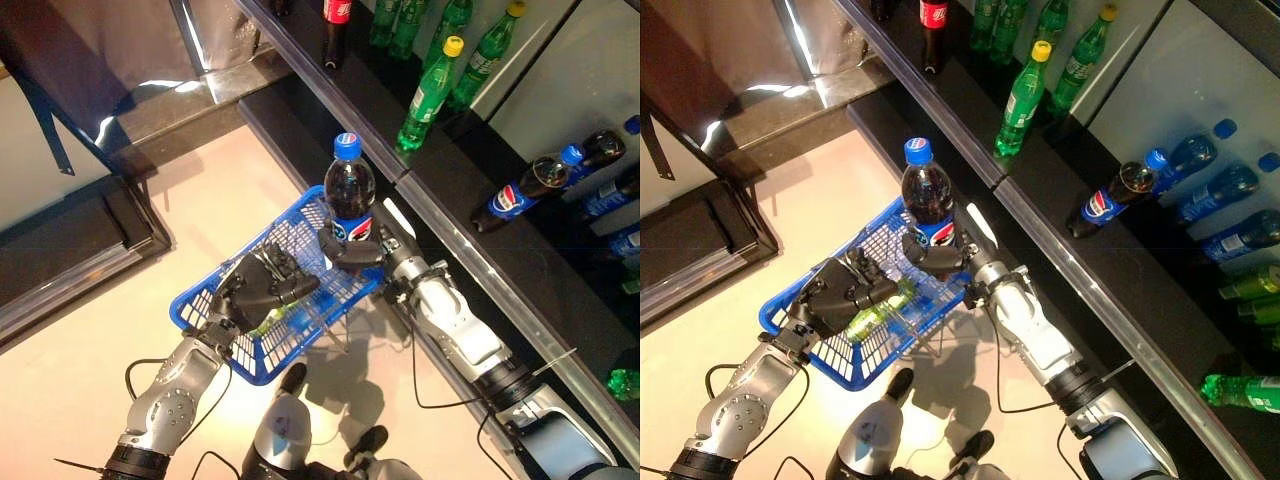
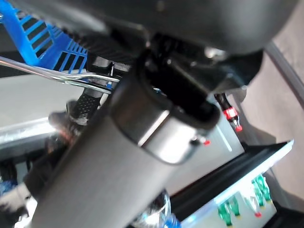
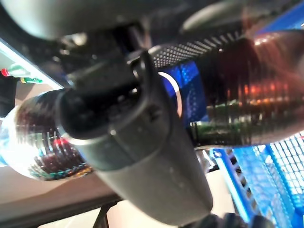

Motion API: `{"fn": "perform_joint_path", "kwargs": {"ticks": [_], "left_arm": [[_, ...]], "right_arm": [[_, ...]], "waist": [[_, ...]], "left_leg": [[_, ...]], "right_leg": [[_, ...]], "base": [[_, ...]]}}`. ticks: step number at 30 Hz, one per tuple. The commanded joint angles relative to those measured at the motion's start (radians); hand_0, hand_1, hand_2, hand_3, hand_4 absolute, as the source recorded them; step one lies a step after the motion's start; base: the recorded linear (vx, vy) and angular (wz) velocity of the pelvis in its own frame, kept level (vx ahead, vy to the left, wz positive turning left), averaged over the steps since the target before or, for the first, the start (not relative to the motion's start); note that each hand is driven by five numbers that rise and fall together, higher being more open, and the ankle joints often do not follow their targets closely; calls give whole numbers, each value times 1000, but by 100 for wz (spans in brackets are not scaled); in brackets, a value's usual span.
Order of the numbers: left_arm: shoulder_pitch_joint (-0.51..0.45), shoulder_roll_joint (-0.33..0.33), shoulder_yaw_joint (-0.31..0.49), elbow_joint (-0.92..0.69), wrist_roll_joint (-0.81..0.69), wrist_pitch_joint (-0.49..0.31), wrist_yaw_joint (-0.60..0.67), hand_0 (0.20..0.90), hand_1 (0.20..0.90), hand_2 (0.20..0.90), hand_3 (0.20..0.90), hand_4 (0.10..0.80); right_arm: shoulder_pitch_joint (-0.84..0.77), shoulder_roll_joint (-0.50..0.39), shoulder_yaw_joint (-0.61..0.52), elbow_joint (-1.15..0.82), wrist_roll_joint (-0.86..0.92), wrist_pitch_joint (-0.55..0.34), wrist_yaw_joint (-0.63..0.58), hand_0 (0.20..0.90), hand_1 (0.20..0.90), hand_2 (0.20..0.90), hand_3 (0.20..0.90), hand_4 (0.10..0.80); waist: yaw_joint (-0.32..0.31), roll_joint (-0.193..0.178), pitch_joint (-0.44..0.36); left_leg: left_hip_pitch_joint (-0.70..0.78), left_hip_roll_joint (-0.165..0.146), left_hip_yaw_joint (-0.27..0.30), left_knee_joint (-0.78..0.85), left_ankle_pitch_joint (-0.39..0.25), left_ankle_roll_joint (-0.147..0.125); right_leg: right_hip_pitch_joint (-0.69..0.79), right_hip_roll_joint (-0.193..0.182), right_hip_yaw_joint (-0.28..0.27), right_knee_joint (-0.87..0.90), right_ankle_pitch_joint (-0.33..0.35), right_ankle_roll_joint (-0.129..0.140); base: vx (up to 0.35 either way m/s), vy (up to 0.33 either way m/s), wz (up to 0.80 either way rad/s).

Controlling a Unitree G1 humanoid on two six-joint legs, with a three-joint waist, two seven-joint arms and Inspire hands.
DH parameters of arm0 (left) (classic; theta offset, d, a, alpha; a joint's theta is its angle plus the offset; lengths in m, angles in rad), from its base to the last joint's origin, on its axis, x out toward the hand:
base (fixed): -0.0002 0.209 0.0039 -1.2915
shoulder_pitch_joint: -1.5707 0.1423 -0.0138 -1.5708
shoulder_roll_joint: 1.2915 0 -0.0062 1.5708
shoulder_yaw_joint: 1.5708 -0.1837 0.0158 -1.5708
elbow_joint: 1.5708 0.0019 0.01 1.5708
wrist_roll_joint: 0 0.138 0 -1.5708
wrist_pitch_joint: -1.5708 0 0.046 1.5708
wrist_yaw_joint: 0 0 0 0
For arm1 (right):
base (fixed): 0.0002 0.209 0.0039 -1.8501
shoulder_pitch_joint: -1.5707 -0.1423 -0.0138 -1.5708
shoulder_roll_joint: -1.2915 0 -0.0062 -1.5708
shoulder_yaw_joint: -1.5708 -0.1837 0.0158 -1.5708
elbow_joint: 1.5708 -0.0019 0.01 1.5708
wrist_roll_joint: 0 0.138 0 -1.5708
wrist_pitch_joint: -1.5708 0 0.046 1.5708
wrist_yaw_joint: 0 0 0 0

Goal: Pick up the drink and place into the basket.

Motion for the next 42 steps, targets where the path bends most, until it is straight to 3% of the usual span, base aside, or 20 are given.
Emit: {"fn": "perform_joint_path", "kwargs": {"ticks": [1,13,28,42], "left_arm": [[-107,-47,-70,-344,-151,-192,-255,300,300,300,200,100],[-138,-57,-104,-401,-169,-204,-300,300,300,300,200,100],[-137,-32,-90,-453,-212,-204,-340,300,300,300,200,100],[-150,-11,-118,-471,-214,-163,-430,300,300,300,200,100]], "right_arm": [[16,77,85,-51,-10,-128,-7,300,300,300,200,100],[3,109,142,63,-118,-117,-23,300,300,300,200,100],[31,102,165,233,-312,-73,-109,300,300,300,200,100],[-69,66,226,312,-616,41,-129,300,300,300,200,100]], "waist": [[-15,-8,-411],[-4,-11,-416],[9,-19,-422],[25,-22,-420]], "left_leg": [[6,7,7,-49,-16,-7],[-1,3,-5,-49,-14,-8],[-8,1,-16,-49,-12,-8],[-4,2,-28,-49,-13,-10]], "right_leg": [[-12,-36,-17,52,-9,38],[-9,-35,-23,48,-10,38],[-9,-35,-28,47,-7,41],[-2,-31,-29,47,-6,41]], "base": [[0,0,0],[0,0,0],[-1,-3,2],[0,0,0]]}}
